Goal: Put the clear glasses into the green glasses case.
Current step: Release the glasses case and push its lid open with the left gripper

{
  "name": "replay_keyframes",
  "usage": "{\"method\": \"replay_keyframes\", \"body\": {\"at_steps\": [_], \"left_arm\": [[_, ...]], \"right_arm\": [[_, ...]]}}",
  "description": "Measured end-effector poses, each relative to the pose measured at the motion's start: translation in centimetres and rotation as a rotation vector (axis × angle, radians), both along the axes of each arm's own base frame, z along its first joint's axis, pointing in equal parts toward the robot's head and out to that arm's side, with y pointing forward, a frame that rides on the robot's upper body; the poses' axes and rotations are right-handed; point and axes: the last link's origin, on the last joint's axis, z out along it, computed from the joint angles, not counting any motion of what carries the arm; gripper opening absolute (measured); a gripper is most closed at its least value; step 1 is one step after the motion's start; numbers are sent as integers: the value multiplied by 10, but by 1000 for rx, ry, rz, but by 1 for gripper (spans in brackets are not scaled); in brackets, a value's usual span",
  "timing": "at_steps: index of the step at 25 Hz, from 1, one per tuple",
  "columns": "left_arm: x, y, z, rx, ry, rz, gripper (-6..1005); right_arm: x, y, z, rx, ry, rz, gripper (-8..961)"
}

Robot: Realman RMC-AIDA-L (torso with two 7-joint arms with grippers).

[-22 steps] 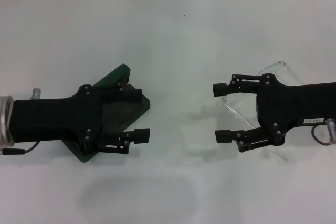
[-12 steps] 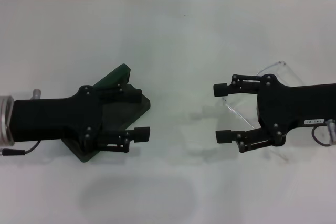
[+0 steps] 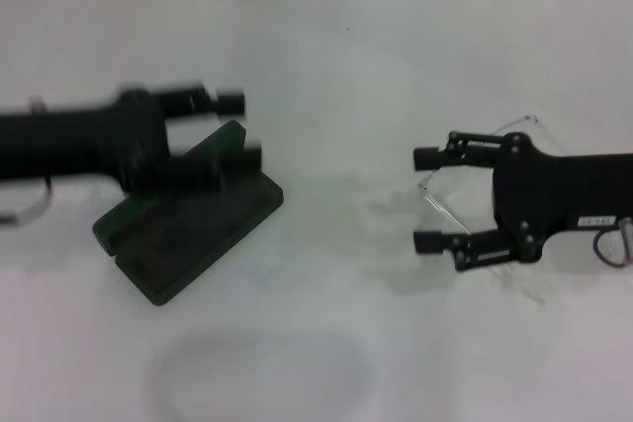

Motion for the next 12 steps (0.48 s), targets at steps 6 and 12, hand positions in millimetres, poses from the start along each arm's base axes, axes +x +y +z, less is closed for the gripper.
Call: {"method": "replay_keyframes", "body": {"at_steps": [6, 12], "left_arm": [[35, 28, 35, 96, 286, 46, 840], [58, 53, 34, 216, 729, 272, 836]], "right_arm": [[24, 18, 22, 217, -44, -109, 860], [35, 18, 54, 374, -19, -135, 860]]}}
